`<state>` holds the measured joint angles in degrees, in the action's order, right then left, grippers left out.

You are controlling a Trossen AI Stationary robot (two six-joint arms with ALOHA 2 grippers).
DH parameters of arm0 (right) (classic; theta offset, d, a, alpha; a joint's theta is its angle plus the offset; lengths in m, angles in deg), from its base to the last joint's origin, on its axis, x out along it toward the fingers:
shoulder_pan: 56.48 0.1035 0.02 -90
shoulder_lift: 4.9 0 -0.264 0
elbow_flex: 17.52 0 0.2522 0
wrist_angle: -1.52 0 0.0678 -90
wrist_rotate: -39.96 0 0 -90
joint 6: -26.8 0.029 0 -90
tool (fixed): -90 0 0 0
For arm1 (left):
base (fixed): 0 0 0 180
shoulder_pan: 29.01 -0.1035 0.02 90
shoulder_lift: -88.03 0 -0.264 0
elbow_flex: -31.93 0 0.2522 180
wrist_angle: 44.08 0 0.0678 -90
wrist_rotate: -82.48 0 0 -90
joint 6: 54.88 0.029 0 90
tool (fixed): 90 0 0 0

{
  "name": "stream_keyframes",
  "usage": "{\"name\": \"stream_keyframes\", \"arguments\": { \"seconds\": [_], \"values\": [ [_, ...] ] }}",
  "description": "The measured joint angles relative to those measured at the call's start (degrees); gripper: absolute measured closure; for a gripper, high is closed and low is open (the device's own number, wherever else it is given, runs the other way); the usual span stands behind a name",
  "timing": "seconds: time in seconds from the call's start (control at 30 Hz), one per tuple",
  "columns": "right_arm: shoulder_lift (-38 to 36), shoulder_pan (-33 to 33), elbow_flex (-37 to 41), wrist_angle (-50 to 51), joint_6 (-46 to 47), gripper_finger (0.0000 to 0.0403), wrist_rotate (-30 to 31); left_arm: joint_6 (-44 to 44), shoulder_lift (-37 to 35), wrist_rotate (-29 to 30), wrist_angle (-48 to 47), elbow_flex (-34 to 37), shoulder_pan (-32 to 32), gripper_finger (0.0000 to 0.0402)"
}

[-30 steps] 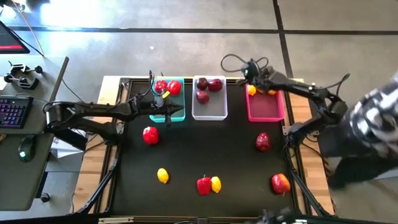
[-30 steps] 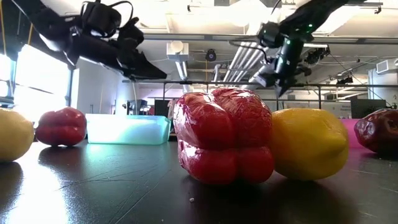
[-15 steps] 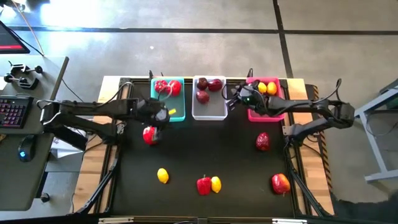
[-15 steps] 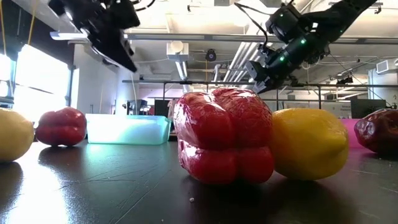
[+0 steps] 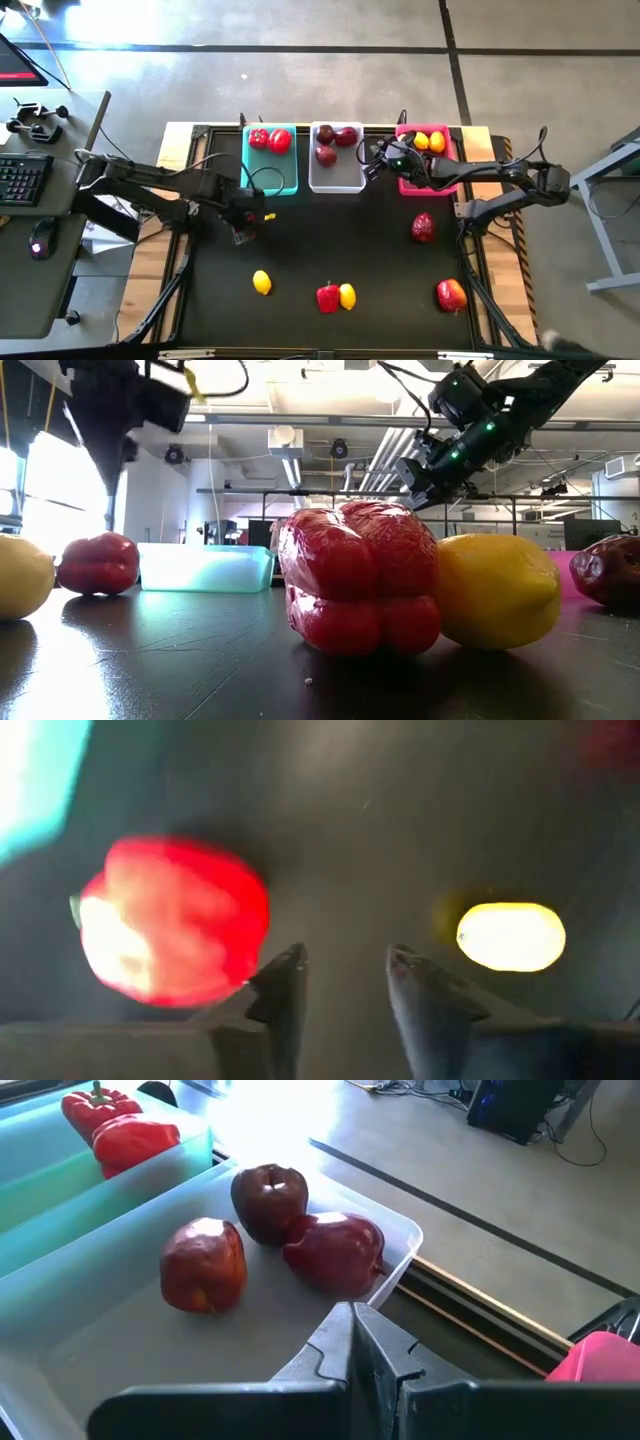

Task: Sort produce into baskets
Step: Put the bell pepper into the green bin

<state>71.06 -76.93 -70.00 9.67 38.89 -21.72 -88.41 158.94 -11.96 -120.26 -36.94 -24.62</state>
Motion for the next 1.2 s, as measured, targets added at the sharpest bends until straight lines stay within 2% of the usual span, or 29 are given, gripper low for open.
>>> {"name": "stream_keyframes", "arguments": {
  "seconds": [0.1,0.27,0.77,0.9,1.07,1.2],
  "values": [
    [0.00,-0.01,0.00,-0.66,-0.97,0.0403,0.00,-6.50,1.57,-1.02,-1.08,0.00,0.24,0.0239],
    [0.00,-0.01,0.00,-1.70,-3.48,0.0403,0.00,-6.87,2.74,4.85,1.14,0.00,-0.09,0.0223],
    [0.00,-0.01,0.00,-1.07,-4.67,0.0403,-0.02,2.76,11.93,3.61,3.06,0.03,-2.54,0.0290],
    [0.00,-0.01,0.00,-1.07,-4.67,0.0403,-0.02,3.82,13.85,5.47,4.16,0.07,-2.63,0.0307],
    [0.02,-0.01,0.00,-1.02,-5.18,0.0403,-0.03,2.86,13.33,5.68,4.37,2.03,-3.25,0.0332],
    [0.02,-0.01,0.00,-1.02,-5.73,0.0403,-0.04,-0.24,10.85,3.50,3.26,4.98,-3.26,0.0351]
  ]
}}
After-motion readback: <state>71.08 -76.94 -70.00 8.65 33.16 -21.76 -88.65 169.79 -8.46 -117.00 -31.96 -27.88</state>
